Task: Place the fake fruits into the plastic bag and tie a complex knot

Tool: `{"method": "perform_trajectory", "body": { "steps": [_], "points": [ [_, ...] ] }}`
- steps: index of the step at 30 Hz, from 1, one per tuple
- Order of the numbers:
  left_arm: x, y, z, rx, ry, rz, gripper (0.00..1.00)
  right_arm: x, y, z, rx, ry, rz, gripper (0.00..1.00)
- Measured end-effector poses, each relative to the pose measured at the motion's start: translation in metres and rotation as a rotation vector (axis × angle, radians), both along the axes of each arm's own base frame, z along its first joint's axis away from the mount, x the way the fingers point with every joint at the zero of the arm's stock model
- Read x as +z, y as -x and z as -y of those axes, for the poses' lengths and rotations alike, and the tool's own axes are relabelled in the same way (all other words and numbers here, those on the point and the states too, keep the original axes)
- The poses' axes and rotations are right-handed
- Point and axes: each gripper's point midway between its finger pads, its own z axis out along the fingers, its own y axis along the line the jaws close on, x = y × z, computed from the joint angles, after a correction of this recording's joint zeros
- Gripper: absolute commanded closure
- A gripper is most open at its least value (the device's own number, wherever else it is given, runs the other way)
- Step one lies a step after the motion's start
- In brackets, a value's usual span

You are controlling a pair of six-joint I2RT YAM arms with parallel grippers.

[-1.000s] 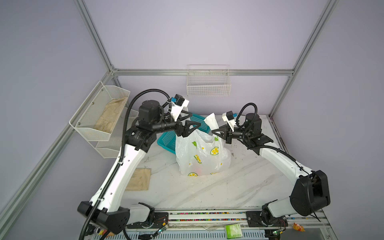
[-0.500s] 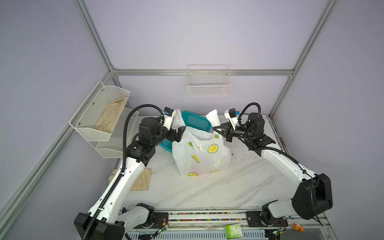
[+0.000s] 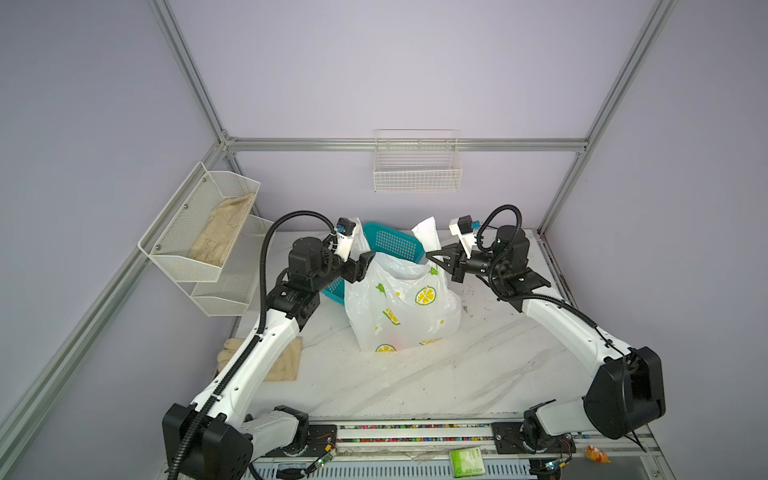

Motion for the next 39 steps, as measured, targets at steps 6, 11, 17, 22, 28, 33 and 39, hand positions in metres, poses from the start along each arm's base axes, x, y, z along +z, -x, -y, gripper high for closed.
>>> {"method": "perform_trajectory", "body": {
  "steps": [6, 11, 17, 22, 28, 33, 39],
  "points": [
    [-0.001, 0.003, 0.011, -0.072, 0.004, 0.016, 0.60, -0.001, -0.004, 0.001, -0.021, 0.001, -0.006, 1.00],
    [-0.004, 0.011, 0.022, -0.155, 0.008, 0.015, 0.84, -0.003, -0.007, 0.002, -0.039, 0.000, -0.021, 1.00],
    [-0.013, 0.031, 0.045, -0.333, 0.020, -0.025, 1.00, -0.007, -0.012, 0.001, -0.053, -0.001, -0.049, 1.00],
    [-0.049, 0.050, 0.070, -0.492, -0.024, -0.147, 1.00, -0.011, -0.015, -0.002, -0.038, -0.001, -0.077, 1.00],
    [-0.060, 0.074, 0.100, -0.662, -0.154, -0.189, 1.00, -0.011, -0.015, -0.005, -0.011, 0.002, -0.096, 1.00],
    [-0.046, 0.077, 0.115, -0.752, -0.252, -0.152, 1.00, -0.010, -0.016, -0.007, 0.001, 0.009, -0.105, 0.96],
    [-0.046, 0.071, 0.124, -0.819, -0.359, -0.151, 1.00, -0.016, -0.014, -0.007, 0.011, 0.023, -0.136, 0.88]
  ]
}}
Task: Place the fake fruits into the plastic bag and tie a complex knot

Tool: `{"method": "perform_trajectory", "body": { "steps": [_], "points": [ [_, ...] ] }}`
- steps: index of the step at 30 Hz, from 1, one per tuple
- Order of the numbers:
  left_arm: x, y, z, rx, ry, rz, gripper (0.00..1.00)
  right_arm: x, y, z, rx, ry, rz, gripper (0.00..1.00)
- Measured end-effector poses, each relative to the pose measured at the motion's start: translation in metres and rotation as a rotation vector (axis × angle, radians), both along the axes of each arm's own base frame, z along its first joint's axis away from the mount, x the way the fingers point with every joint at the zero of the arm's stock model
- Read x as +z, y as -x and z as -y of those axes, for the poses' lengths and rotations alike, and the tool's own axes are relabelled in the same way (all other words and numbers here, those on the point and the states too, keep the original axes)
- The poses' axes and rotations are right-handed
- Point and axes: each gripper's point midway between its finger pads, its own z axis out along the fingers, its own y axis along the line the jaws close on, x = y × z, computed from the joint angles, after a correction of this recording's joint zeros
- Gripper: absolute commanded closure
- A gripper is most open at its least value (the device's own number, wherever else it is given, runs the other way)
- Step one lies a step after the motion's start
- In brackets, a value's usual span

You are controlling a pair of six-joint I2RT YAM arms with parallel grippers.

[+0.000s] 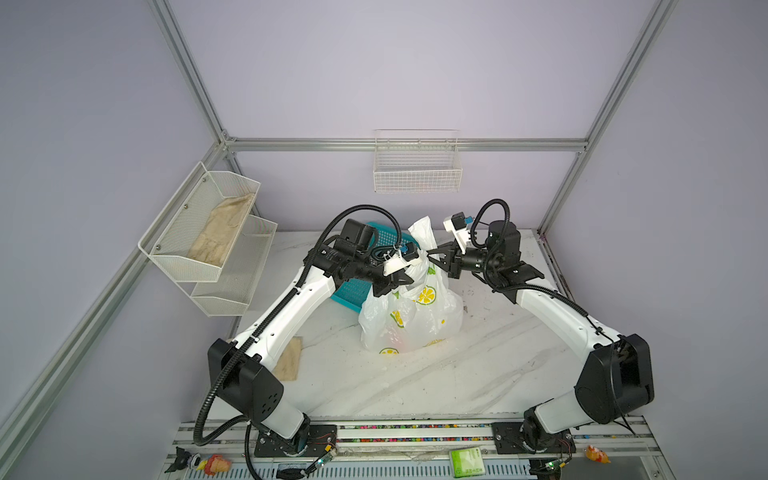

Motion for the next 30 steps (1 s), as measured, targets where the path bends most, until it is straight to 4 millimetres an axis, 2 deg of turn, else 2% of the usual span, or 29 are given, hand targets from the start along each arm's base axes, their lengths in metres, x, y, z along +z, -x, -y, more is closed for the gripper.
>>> {"method": "perform_trajectory", "body": {
  "steps": [8, 18, 23, 26, 30],
  "points": [
    [-0.019, 0.003, -0.004, -0.056, -0.110, -0.009, 1.00, 0.002, 0.000, 0.001, 0.002, -0.004, -0.017, 0.66],
    [-0.017, -0.001, -0.009, -0.061, -0.159, 0.035, 1.00, 0.004, -0.001, 0.011, 0.012, -0.011, -0.018, 0.46],
    [-0.017, -0.003, -0.011, -0.058, -0.174, 0.050, 1.00, 0.011, -0.007, 0.031, -0.011, -0.015, 0.018, 0.33],
    [-0.017, -0.004, -0.011, -0.059, -0.180, 0.061, 1.00, 0.017, -0.009, 0.044, -0.025, -0.017, 0.053, 0.14],
    [-0.017, -0.005, -0.012, -0.057, -0.184, 0.064, 1.00, 0.023, -0.004, 0.048, -0.004, -0.015, 0.099, 0.08]
  ]
}}
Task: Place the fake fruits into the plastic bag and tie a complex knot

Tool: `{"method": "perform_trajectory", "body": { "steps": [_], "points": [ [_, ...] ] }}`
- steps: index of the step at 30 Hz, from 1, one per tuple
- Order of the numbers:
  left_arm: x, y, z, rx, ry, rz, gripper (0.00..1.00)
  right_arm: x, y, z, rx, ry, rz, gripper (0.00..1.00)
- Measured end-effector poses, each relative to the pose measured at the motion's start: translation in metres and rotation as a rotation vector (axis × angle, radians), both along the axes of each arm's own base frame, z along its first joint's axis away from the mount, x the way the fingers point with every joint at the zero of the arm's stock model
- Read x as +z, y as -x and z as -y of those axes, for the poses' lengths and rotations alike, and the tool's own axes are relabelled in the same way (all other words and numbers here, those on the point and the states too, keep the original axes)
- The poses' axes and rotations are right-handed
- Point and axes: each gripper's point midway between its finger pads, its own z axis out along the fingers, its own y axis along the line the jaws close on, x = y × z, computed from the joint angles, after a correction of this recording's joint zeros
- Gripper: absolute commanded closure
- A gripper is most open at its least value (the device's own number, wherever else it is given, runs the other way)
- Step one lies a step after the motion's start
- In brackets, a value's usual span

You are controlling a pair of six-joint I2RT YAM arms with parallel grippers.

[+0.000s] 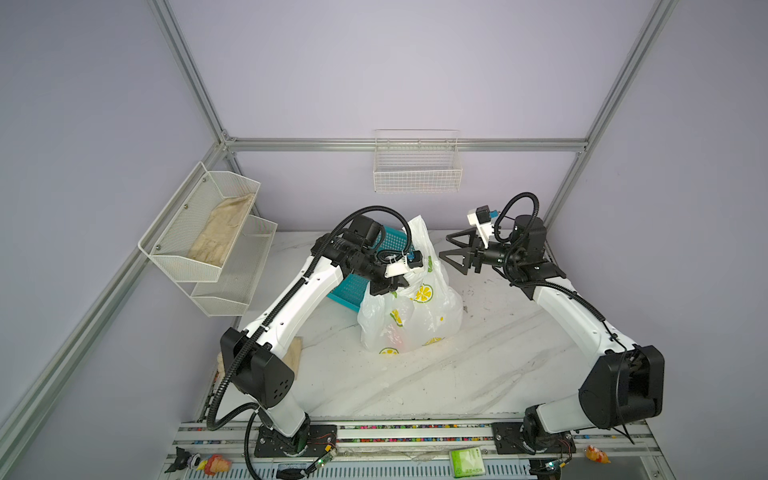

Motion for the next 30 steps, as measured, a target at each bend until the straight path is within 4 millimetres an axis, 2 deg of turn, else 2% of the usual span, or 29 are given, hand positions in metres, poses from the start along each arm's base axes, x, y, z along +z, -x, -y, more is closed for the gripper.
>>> {"method": "perform_trajectory", "body": {
  "steps": [3, 7, 16, 30],
  "points": [
    [0.000, 0.000, 0.000, 0.000, -0.001, 0.001, 1.00, -0.002, 0.005, -0.001, 0.029, 0.014, 0.032, 0.03],
    [0.000, 0.000, 0.000, 0.000, -0.001, 0.001, 1.00, -0.004, 0.011, -0.006, 0.069, 0.025, 0.071, 0.03],
    [0.009, -0.002, 0.002, -0.006, 0.011, 0.025, 1.00, -0.032, 0.023, -0.045, 0.177, 0.061, 0.080, 0.03],
    [0.010, -0.004, 0.009, -0.039, 0.030, 0.024, 1.00, -0.035, 0.029, -0.055, 0.214, 0.050, 0.124, 0.05]
  ]
}}
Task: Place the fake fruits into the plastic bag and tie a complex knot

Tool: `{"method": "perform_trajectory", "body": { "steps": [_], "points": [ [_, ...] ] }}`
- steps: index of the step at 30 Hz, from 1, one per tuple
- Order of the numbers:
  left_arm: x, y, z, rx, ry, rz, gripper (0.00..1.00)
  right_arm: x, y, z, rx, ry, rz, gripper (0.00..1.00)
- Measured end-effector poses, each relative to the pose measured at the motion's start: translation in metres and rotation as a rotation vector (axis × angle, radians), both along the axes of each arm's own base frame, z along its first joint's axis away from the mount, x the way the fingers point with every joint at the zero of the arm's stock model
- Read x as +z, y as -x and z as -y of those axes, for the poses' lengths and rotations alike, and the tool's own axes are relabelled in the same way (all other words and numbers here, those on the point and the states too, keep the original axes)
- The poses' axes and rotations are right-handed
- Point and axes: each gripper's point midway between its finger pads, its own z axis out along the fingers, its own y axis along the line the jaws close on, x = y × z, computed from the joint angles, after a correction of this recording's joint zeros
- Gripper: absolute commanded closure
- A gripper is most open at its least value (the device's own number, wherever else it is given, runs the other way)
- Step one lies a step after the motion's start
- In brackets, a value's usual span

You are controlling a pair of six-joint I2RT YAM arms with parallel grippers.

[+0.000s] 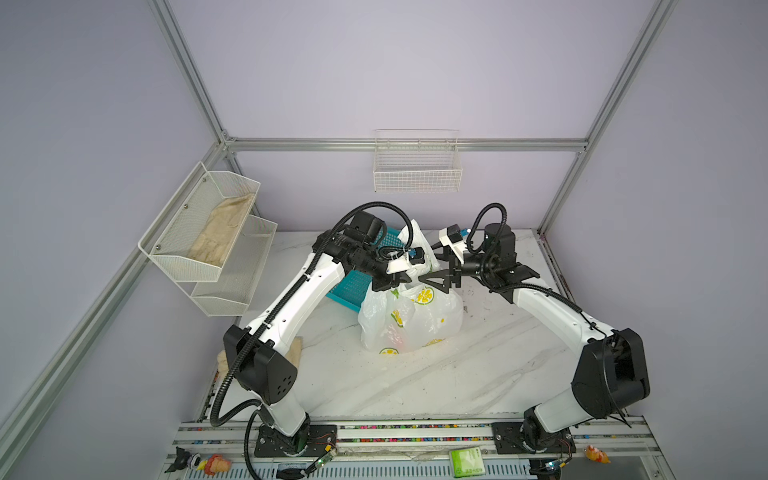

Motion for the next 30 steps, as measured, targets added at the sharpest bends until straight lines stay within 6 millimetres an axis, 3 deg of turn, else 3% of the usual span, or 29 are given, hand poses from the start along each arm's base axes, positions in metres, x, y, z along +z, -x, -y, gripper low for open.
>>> {"method": "perform_trajectory", "body": {
  "steps": [12, 24, 30],
  "points": [
    [0.005, -0.008, 0.015, -0.040, 0.034, 0.004, 1.00, 0.004, 0.000, -0.001, 0.006, -0.014, 0.021, 0.12],
    [-0.007, -0.015, 0.020, -0.038, 0.020, -0.022, 1.00, 0.004, 0.005, -0.001, 0.031, -0.026, 0.013, 0.32],
    [-0.008, -0.017, 0.020, -0.029, 0.021, -0.027, 0.95, 0.005, 0.005, -0.001, 0.035, -0.031, 0.011, 0.47]
  ]
}}
